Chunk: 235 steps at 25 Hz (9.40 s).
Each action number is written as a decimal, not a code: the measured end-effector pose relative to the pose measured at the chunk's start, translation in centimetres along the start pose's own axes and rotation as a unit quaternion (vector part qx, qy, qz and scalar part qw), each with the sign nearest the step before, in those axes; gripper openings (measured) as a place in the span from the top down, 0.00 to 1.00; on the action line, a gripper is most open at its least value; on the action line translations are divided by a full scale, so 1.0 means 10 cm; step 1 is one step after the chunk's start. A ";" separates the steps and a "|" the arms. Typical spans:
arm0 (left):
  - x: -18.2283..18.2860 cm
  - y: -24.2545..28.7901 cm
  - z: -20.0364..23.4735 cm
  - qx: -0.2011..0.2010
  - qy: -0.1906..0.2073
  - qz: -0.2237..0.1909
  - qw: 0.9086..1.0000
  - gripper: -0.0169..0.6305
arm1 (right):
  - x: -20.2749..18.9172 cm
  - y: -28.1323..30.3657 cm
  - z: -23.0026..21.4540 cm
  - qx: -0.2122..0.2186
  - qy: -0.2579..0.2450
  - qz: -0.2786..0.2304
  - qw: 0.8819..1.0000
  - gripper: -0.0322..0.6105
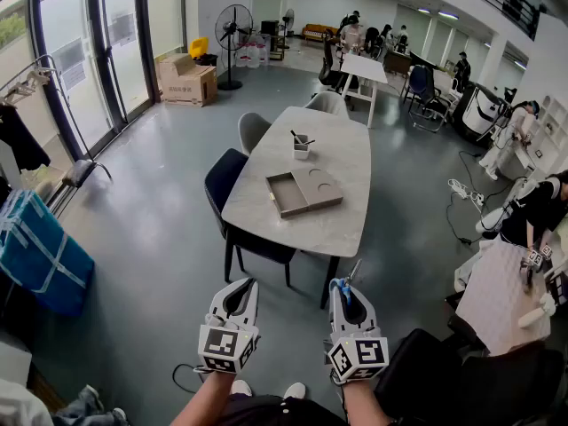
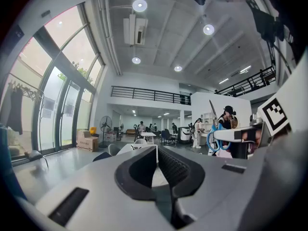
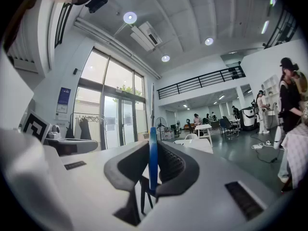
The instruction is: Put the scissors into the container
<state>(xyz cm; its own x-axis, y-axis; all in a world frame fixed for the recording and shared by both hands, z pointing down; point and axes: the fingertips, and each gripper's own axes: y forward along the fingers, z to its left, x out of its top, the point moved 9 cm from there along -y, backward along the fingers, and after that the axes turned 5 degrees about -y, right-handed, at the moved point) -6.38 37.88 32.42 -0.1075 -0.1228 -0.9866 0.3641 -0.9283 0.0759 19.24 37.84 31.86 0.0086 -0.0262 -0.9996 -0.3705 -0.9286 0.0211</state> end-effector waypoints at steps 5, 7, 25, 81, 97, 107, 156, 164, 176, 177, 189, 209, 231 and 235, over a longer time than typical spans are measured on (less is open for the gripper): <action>0.02 0.01 0.00 0.000 0.000 0.000 1.000 0.94 | 0.01 0.01 0.00 0.002 -0.001 0.000 1.000 0.88; 0.01 0.02 -0.01 0.000 0.000 0.000 1.000 0.94 | 0.00 0.01 -0.01 0.003 -0.003 -0.002 1.000 0.88; 0.10 -0.02 0.44 -0.032 0.011 0.004 0.999 0.94 | 0.00 0.20 0.46 -0.015 -0.002 0.001 1.000 0.88; 0.05 3.28 1.21 -0.021 0.018 0.042 0.999 0.94 | -0.44 3.30 -1.16 0.023 0.029 0.046 0.998 0.88; -0.09 4.44 1.87 -0.050 0.005 0.081 0.995 0.94 | -0.70 4.48 -1.39 0.010 0.027 0.100 0.995 0.88; -0.50 4.89 2.16 -0.055 -0.021 0.132 0.990 0.94 | -1.23 5.04 -1.39 0.039 0.035 0.192 0.980 0.88; -1.71 5.41 2.78 -0.066 -0.101 0.256 0.959 0.94 | -3.01 6.34 -0.98 0.155 0.128 0.527 0.826 0.88; -1.69 5.43 2.80 -0.068 -0.103 0.256 0.959 0.94 | -2.96 6.34 -0.96 0.153 0.106 0.530 0.828 0.80; -1.72 5.45 2.76 -0.074 -0.105 0.257 0.958 0.94 | -2.87 6.27 -1.09 0.126 -0.006 0.517 0.847 0.74; -1.73 5.45 2.76 -0.074 -0.105 0.258 0.958 0.94 | -2.87 6.26 -1.11 0.121 -0.013 0.515 0.849 0.76; -1.73 5.46 2.77 -0.073 -0.103 0.258 0.958 0.94 | -2.85 6.25 -1.17 0.106 -0.029 0.505 0.856 0.95; -0.84 5.11 2.36 -0.044 -0.050 0.179 0.982 0.94 | -1.43 5.62 -1.33 0.087 -0.014 0.269 0.959 0.95; 0.06 4.36 1.76 -0.024 0.007 0.056 0.998 0.94 | -0.42 4.52 -1.44 0.027 -0.010 0.085 0.996 0.95; 0.18 4.21 1.70 -0.021 0.015 0.038 0.999 0.94 | -0.32 4.36 -1.44 0.017 -0.009 0.073 0.997 0.95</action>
<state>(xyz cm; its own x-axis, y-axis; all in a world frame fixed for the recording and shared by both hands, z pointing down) -7.00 -7.41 36.28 -0.0504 -0.1806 -0.9823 0.4078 -0.9015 0.1448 16.38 -7.91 36.25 -0.0637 -0.1529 -0.9862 -0.3980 -0.9023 0.1656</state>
